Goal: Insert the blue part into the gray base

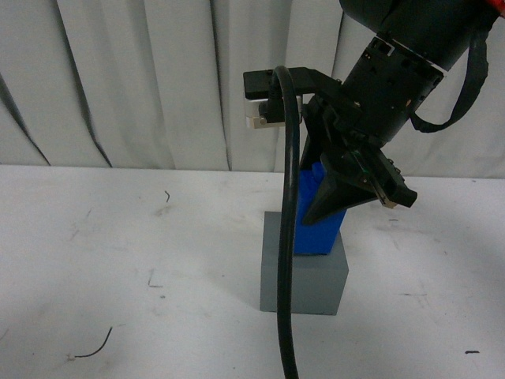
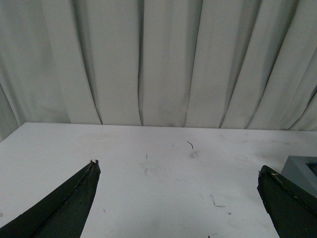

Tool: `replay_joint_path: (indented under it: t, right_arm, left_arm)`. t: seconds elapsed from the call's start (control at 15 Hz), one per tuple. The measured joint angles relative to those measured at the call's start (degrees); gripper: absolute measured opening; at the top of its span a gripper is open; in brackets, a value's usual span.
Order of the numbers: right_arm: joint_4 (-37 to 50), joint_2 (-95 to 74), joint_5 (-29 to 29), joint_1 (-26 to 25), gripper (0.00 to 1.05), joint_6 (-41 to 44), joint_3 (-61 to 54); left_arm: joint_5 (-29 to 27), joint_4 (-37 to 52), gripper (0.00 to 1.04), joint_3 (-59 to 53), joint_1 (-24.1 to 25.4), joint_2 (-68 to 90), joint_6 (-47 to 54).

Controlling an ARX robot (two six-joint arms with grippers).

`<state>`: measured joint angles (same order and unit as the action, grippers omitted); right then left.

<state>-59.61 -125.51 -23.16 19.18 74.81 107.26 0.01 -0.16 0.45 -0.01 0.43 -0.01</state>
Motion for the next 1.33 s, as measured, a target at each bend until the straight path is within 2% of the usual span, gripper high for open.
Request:
replay_joint_path:
  t: [0.47, 1.33]
  right_arm:
    - [0.77, -3.8, 1.27, 0.33, 0.47, -1.99, 3.37]
    - [2.64, -3.89, 4.33, 0.15, 0.47, -3.54, 1.62]
  left_arm:
    - [-0.02, 0.0, 0.98, 0.0, 0.0, 0.0, 0.0]
    - [-0.02, 0.0, 0.98, 0.0, 0.0, 0.0, 0.0]
